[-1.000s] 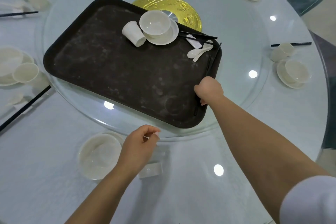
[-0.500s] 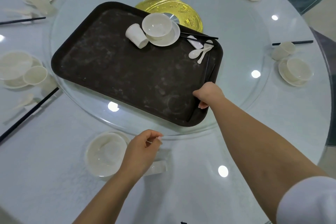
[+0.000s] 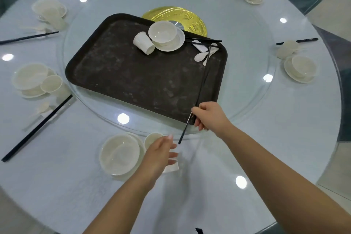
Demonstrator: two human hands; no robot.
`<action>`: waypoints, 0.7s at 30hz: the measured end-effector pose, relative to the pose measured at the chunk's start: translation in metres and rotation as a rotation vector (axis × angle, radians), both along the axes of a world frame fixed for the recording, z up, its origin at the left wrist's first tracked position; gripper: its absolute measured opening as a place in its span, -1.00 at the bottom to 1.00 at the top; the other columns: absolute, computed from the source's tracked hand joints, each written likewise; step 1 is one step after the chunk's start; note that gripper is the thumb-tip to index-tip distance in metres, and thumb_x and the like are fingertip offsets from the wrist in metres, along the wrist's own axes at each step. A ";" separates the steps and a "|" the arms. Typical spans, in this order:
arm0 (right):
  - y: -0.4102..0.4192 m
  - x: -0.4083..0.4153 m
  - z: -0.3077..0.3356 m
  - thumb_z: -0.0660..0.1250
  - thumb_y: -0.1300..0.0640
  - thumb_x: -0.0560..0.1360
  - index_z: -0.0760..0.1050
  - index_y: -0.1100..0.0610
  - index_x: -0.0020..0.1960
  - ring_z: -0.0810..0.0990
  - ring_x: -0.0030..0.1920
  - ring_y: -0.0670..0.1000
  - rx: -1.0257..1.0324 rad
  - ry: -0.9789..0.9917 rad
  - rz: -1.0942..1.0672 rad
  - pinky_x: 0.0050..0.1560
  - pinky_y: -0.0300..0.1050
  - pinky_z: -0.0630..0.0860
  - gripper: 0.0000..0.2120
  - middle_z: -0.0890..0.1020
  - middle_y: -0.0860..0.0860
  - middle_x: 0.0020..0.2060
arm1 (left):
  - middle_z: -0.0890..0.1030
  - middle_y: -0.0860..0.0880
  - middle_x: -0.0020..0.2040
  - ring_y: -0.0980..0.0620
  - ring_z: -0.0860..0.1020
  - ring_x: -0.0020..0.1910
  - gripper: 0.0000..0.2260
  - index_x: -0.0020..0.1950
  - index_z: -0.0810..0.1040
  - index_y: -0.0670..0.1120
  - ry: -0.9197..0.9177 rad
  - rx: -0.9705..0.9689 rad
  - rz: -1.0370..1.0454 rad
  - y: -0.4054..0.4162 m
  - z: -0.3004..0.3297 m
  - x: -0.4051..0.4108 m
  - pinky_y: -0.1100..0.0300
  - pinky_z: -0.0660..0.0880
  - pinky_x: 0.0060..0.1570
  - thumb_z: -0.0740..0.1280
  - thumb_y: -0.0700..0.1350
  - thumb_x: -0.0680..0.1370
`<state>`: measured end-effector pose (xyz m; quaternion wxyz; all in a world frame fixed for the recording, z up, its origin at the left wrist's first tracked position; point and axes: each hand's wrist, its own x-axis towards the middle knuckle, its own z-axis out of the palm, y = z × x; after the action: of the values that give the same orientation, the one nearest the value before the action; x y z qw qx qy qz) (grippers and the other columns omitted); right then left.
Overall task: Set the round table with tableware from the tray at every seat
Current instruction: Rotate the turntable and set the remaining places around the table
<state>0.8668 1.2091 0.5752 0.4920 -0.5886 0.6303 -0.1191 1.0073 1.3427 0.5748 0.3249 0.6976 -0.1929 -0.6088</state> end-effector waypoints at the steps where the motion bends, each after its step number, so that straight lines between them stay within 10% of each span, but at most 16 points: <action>1: 0.010 0.004 0.004 0.28 0.13 0.54 0.41 0.15 -0.38 0.54 -0.57 -0.03 0.007 -0.020 0.019 -0.58 -0.29 0.36 -0.68 0.60 0.04 -0.54 | 0.64 0.06 0.03 0.04 0.69 -0.12 -0.81 0.14 0.51 0.08 0.039 0.024 0.004 0.000 0.004 -0.003 0.24 0.56 -0.24 0.15 0.09 0.65; 21: 0.129 0.026 0.025 0.32 0.05 0.56 0.55 0.14 -0.32 0.44 -0.55 -0.02 0.122 -0.345 0.057 -0.54 -0.25 0.32 -0.69 0.53 0.03 -0.53 | 0.69 -0.19 -0.14 -0.08 0.69 -0.06 -0.72 0.05 0.58 -0.26 0.151 -0.263 -0.108 0.058 0.025 0.009 0.18 0.61 0.03 0.11 -0.15 0.69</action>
<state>0.8928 1.3385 0.6004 0.6307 -0.5463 0.5257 -0.1657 1.0162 1.4009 0.5997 0.3939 0.5898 -0.2829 -0.6457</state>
